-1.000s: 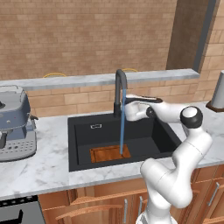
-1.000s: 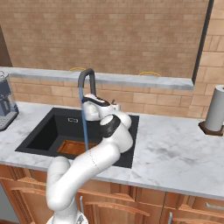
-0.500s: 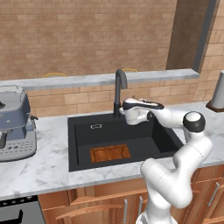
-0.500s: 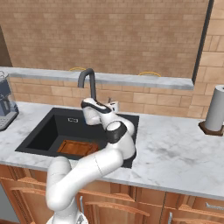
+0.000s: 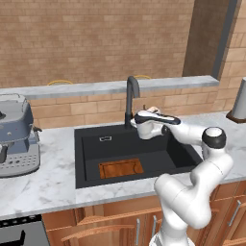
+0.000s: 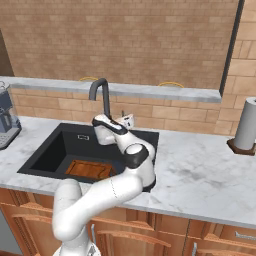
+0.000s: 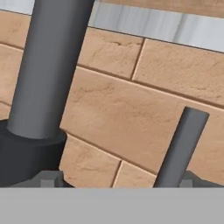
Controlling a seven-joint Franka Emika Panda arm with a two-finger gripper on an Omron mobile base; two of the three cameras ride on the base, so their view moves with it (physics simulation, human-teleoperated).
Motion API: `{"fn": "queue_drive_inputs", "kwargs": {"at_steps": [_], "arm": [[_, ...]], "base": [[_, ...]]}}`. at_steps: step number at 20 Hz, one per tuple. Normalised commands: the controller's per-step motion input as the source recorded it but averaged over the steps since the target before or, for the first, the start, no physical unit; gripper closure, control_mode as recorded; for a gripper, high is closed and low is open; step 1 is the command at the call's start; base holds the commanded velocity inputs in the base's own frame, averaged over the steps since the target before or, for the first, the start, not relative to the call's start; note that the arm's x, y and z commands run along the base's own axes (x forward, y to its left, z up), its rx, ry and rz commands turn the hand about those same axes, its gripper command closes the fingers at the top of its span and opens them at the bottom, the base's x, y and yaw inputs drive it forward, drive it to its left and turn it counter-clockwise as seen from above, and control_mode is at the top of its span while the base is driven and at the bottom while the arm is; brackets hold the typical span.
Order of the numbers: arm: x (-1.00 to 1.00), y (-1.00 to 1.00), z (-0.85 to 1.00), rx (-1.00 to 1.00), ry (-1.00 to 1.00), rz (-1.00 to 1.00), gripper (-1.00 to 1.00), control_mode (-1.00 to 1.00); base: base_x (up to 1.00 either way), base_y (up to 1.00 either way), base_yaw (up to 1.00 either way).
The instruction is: Turn on the sink faucet with hot water and rinse the cutting board for ten seconds, then turn off the faucet. Push the cutting board to reach the water if necessary.
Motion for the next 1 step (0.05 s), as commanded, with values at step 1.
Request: {"fn": "queue_drive_inputs", "kwargs": {"at_steps": [1], "arm": [[0.00, 0.44, 0.00, -0.13, -0.03, 0.00, -1.00, -1.00]], "base": [[0.00, 0.00, 0.00]]}}
